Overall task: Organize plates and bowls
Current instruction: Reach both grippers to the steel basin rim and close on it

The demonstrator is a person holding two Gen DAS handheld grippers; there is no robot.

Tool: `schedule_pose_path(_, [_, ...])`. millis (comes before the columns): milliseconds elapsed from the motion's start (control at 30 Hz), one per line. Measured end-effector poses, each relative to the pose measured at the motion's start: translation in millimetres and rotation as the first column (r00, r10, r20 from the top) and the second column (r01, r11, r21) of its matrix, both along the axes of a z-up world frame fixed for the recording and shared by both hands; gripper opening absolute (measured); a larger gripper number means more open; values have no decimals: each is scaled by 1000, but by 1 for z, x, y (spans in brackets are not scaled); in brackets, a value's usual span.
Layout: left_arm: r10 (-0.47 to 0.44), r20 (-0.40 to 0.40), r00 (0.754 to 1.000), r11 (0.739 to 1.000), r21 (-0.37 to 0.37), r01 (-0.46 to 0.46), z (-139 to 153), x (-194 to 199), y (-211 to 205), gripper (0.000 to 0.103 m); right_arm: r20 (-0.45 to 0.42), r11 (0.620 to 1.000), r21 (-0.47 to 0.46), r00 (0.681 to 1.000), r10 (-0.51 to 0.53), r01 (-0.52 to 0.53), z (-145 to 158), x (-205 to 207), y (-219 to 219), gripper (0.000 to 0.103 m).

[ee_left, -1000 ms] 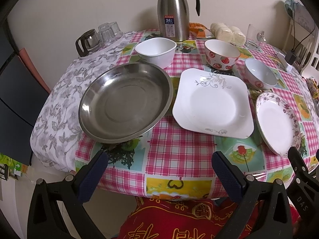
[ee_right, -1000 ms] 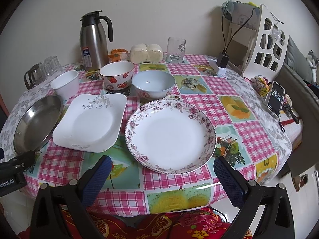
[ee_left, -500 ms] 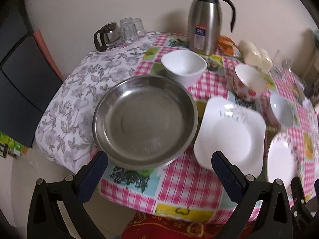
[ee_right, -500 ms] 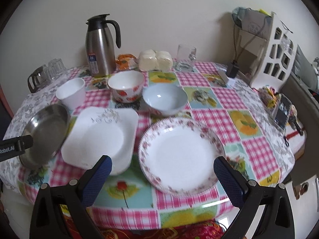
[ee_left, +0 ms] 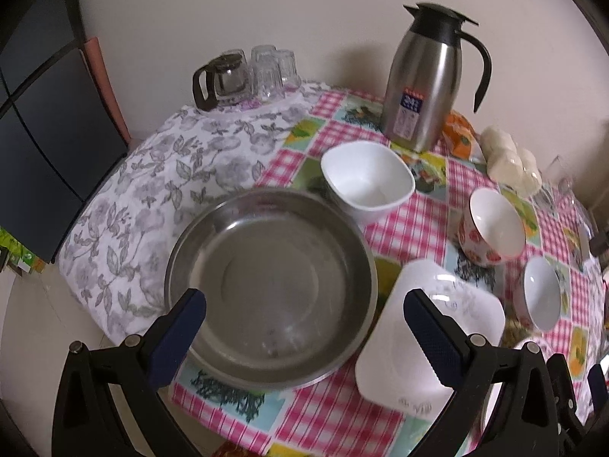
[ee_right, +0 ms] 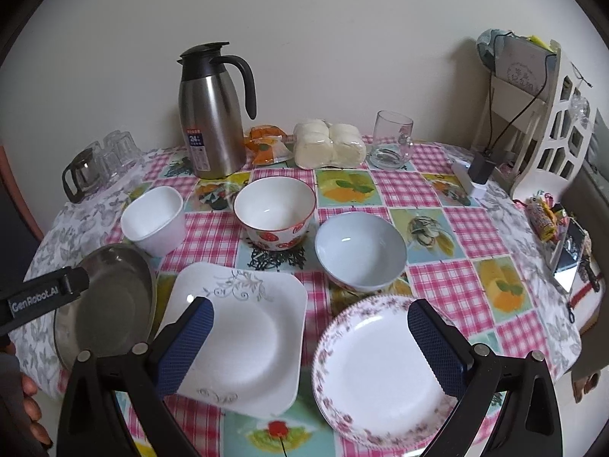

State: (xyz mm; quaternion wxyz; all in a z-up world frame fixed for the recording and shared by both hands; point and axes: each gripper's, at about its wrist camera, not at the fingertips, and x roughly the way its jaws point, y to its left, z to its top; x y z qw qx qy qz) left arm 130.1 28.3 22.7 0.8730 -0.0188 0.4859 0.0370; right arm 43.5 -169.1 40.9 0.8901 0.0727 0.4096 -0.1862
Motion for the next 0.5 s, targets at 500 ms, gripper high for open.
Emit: schedule_pose_path(500, [153, 60, 986, 985, -94, -147, -21, 17, 74, 103, 3, 993, 112, 1000, 25, -26, -34, 33, 15, 103])
